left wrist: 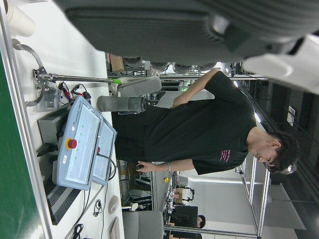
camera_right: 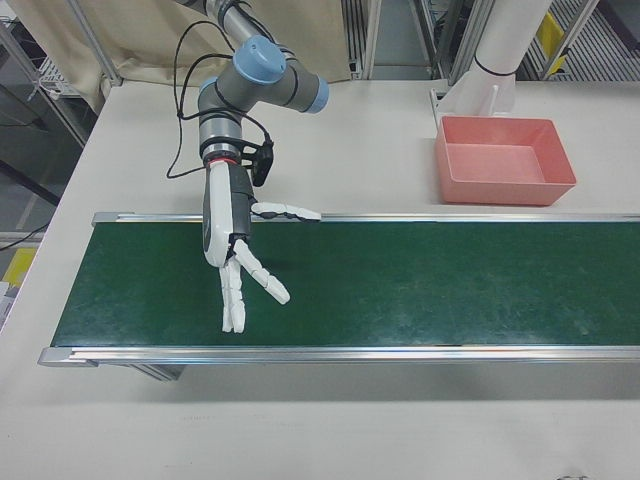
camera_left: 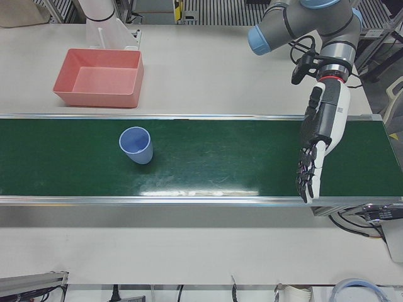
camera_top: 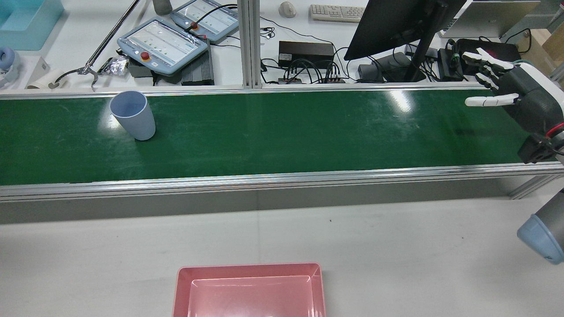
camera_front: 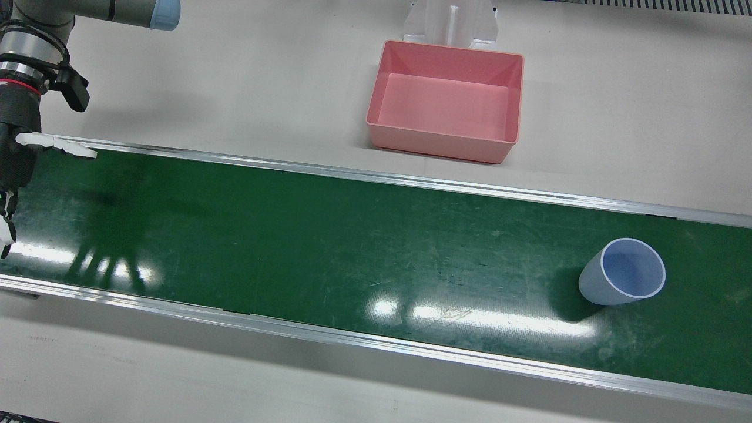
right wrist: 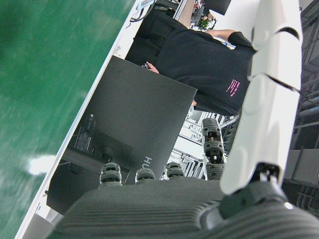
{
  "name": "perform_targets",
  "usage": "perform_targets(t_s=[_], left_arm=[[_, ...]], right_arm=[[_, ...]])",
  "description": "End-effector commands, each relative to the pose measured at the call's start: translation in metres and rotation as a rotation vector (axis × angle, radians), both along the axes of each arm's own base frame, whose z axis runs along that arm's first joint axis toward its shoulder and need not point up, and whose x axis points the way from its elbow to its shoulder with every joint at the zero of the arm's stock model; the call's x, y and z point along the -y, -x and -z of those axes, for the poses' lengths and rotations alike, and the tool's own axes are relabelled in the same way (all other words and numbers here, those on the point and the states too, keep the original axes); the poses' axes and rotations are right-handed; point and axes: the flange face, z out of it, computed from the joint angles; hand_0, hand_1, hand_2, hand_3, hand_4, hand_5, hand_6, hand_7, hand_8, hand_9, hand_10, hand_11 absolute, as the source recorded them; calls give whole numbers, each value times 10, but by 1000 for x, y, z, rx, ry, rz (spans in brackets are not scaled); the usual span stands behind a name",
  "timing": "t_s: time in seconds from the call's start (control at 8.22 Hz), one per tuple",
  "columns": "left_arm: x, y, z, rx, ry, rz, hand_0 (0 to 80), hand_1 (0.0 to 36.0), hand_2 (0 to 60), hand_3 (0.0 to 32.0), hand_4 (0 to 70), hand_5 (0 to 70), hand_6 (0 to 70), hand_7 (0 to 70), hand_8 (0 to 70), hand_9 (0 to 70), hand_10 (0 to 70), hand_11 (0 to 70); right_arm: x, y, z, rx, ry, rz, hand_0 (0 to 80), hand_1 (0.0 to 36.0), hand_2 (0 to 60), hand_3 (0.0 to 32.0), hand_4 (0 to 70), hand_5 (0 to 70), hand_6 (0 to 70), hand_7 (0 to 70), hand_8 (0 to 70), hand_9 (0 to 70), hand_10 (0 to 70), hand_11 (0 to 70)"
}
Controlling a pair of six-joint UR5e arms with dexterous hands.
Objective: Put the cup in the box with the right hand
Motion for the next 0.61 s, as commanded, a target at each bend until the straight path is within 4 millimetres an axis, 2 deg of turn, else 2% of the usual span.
perform_targets(t_s=[0.0, 0.24, 0.36, 0.49], left_arm=[[0, 0, 0, 0, 0, 0, 0, 0, 0, 0, 0, 0, 0, 0, 0, 0, 0, 0], [0, 0, 0, 0, 0, 0, 0, 0, 0, 0, 0, 0, 0, 0, 0, 0, 0, 0], [0, 0, 0, 0, 0, 0, 0, 0, 0, 0, 0, 0, 0, 0, 0, 0, 0, 0], [0, 0, 0, 0, 0, 2, 0, 0, 0, 0, 0, 0, 0, 0, 0, 0, 0, 0]], right_arm=[[-1, 10, 2, 1, -4, 18, 535, 202, 108, 124, 8, 72, 18, 66, 7, 18, 31, 70], [-3, 25, 0, -1, -1, 44, 526, 208, 151, 126, 6, 71, 18, 66, 8, 20, 32, 72], [-3, 25, 0, 3, 0, 42, 532, 190, 94, 114, 17, 71, 20, 71, 9, 23, 37, 79], [-3, 25, 0, 3, 1, 40, 529, 190, 124, 50, 66, 68, 31, 97, 6, 33, 49, 94]])
